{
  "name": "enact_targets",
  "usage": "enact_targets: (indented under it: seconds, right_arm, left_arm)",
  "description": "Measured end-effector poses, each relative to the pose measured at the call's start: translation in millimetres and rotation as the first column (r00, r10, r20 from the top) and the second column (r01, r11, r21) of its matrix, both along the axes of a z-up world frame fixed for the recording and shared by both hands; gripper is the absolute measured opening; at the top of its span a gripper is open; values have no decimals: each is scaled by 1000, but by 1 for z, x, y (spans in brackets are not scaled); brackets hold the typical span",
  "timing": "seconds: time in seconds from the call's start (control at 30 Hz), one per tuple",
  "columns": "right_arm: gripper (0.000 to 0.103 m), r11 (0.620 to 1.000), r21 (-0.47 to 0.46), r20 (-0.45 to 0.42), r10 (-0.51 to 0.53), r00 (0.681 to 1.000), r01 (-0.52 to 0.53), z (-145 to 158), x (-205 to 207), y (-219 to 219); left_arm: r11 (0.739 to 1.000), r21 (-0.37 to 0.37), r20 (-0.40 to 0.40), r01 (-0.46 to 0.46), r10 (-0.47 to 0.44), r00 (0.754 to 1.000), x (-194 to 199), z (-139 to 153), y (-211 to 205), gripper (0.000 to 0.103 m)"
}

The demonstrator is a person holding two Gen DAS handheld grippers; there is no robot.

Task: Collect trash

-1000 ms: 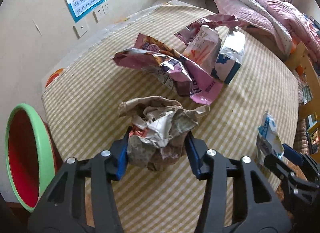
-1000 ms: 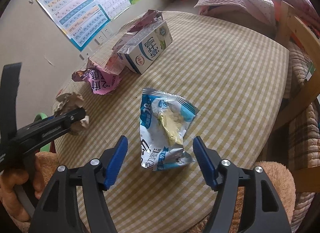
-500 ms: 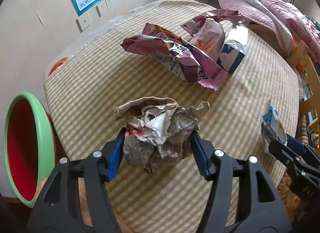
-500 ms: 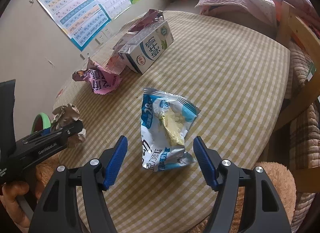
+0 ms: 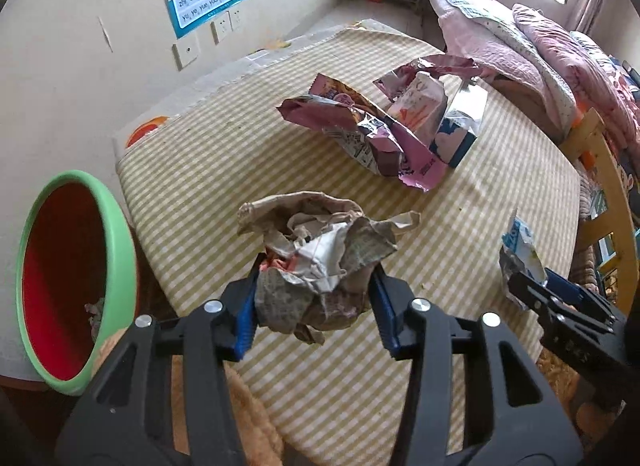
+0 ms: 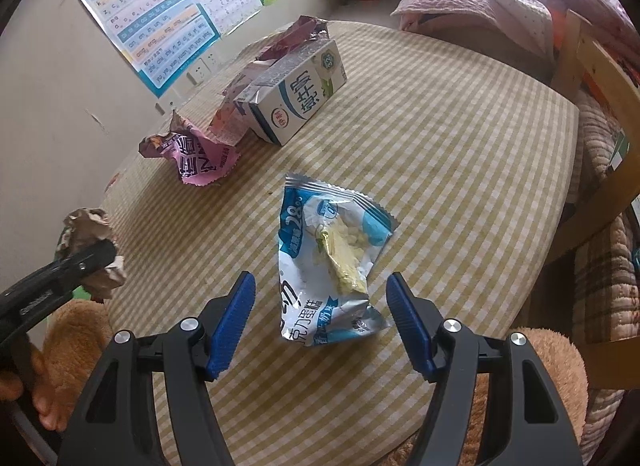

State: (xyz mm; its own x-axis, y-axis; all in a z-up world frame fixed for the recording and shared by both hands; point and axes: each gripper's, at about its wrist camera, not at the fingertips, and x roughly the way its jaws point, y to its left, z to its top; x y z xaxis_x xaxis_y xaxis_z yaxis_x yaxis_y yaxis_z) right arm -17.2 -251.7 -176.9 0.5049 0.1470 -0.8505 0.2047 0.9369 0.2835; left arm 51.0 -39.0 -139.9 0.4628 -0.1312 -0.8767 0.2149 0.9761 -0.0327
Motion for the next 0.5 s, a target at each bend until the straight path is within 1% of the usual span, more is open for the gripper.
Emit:
enact_targets:
  seconds: [0.1,0.13,0.2,0.23,0.5]
  right_arm:
    - [44,1000,-7,-8,9,1000,-9,-2,1,2]
    - [38,1000,-8,-8,11,1000,-11,-2,2,3]
    - [37,1000,-12,-7,15,1000,-16,-2,2,4]
    - [34,1000,-15,-4,17,1000,-17,-2,2,4]
    - [34,999,-34,13,28,1000,-27,3,1,7]
  left_arm:
    - [1000,-1,0,0,0,1000,-3,1,2,46]
    - [1000,-2,-2,2,-2,1000,-3,1,3,46]
    - [1000,-4,-4,3,-3,1000,-5,1,3,46]
    - [1000,-6,-4,4,-4,1000,-6,1,4,46]
    - [1000,-9,14,10,-10,1000,-7,7,6,46]
